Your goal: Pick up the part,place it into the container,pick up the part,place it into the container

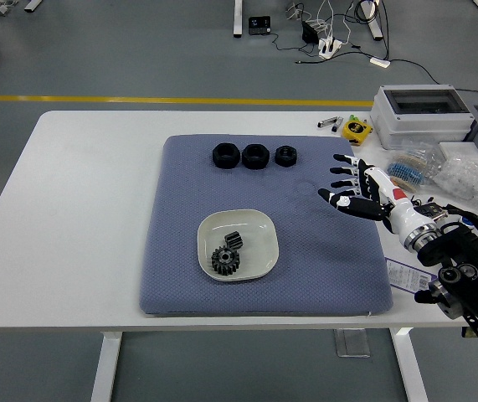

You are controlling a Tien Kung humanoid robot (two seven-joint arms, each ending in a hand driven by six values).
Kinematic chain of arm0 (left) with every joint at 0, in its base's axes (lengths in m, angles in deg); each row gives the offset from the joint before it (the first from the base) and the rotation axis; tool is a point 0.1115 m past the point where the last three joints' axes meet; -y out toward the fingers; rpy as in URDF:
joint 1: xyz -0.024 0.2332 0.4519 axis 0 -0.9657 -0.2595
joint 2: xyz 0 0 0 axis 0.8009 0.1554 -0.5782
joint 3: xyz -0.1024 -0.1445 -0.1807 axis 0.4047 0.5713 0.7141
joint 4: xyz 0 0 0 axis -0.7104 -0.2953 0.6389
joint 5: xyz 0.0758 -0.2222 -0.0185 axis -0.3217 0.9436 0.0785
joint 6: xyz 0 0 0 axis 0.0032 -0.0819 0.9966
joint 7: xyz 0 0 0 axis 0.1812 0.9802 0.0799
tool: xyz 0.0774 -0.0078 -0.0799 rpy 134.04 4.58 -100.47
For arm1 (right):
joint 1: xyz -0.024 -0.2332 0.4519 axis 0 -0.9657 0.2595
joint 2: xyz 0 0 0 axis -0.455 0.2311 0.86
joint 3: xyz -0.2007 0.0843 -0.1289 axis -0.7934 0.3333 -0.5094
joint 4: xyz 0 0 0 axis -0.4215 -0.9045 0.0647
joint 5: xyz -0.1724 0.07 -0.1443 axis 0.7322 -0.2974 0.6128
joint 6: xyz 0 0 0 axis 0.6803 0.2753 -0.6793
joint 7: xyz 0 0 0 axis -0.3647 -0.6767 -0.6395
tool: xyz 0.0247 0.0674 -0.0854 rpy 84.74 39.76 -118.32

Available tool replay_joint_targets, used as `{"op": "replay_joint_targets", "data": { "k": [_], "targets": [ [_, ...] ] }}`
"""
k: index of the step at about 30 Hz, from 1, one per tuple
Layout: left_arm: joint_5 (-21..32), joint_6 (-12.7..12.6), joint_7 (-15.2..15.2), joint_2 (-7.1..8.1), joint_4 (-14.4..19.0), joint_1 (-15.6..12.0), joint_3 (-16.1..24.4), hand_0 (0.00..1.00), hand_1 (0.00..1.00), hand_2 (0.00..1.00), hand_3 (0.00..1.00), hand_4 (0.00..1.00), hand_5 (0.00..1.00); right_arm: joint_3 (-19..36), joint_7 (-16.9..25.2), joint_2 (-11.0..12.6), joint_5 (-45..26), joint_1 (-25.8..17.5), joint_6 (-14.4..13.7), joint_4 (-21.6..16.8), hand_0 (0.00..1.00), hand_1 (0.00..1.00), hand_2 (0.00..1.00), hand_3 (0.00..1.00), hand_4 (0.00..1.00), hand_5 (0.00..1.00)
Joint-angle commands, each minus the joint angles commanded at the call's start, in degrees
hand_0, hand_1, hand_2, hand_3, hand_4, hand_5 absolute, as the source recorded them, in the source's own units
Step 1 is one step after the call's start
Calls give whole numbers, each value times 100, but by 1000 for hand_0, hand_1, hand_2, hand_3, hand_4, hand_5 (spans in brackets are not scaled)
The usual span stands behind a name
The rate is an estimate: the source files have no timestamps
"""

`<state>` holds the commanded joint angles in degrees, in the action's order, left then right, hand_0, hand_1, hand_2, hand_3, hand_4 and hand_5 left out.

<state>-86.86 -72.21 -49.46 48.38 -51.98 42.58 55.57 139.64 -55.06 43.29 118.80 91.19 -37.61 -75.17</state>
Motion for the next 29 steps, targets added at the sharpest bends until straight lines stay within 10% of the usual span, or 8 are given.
{"op": "replay_joint_targets", "data": {
  "k": [29],
  "targets": [
    [98, 1, 20, -6, 0, 33, -29, 709, 625, 642, 566, 615, 704, -53, -90, 8, -446, 10, 12, -31, 664, 694, 826, 888, 828, 340]
  ]
}}
